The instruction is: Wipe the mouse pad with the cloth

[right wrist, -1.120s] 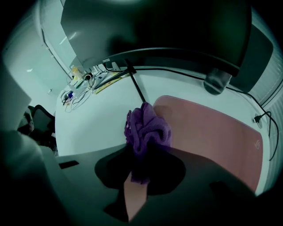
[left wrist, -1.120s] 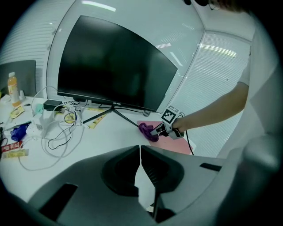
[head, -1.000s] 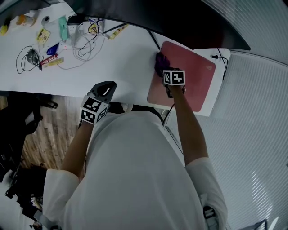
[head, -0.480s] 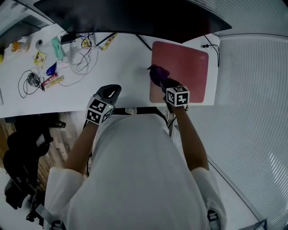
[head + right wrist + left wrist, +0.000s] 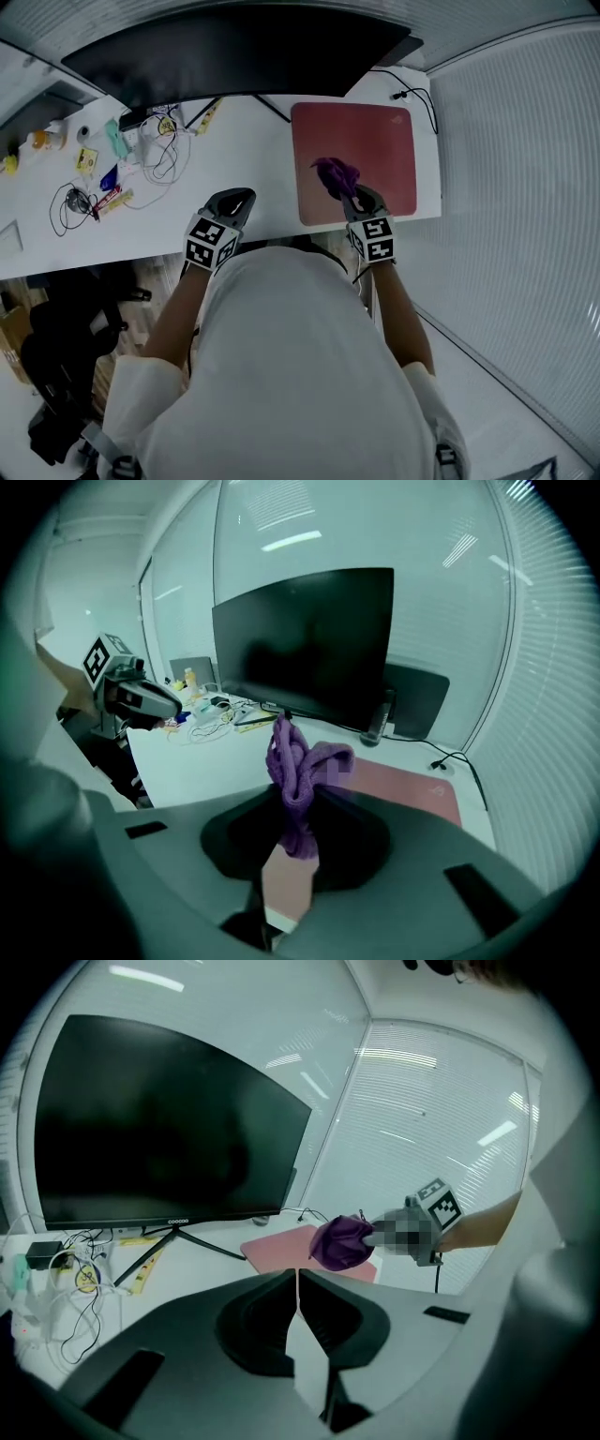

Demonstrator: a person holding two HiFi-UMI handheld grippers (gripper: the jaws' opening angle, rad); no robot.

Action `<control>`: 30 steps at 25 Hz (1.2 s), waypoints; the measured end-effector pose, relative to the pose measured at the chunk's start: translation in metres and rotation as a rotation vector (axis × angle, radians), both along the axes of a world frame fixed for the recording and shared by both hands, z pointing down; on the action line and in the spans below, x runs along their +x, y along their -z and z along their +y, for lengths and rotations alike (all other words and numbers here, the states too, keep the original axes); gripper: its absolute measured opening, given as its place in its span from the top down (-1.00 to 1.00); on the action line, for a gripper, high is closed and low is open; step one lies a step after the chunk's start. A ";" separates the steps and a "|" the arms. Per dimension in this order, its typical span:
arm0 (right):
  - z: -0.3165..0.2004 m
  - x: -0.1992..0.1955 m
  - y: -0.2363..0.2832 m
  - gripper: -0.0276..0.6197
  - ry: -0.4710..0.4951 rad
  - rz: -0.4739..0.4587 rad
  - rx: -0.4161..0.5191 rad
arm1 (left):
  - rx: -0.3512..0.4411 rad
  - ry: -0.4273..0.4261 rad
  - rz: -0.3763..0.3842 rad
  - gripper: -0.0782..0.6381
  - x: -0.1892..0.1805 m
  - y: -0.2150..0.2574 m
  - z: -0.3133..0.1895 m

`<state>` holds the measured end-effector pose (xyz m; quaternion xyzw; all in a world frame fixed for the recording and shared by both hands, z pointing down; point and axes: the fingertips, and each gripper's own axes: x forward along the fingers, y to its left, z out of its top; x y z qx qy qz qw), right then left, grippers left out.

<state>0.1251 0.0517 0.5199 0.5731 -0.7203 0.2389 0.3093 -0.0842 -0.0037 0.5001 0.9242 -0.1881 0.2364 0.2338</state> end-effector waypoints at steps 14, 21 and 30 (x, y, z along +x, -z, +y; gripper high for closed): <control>0.097 0.079 0.091 0.65 -0.024 -0.063 0.204 | 0.125 0.122 0.118 0.72 0.077 0.089 0.083; 0.127 0.099 0.130 0.64 0.011 -0.117 0.289 | 0.182 0.190 0.143 0.72 0.091 0.124 0.116; 0.137 0.111 0.173 0.64 0.024 -0.122 0.409 | 0.272 0.292 0.169 0.72 0.057 0.172 0.127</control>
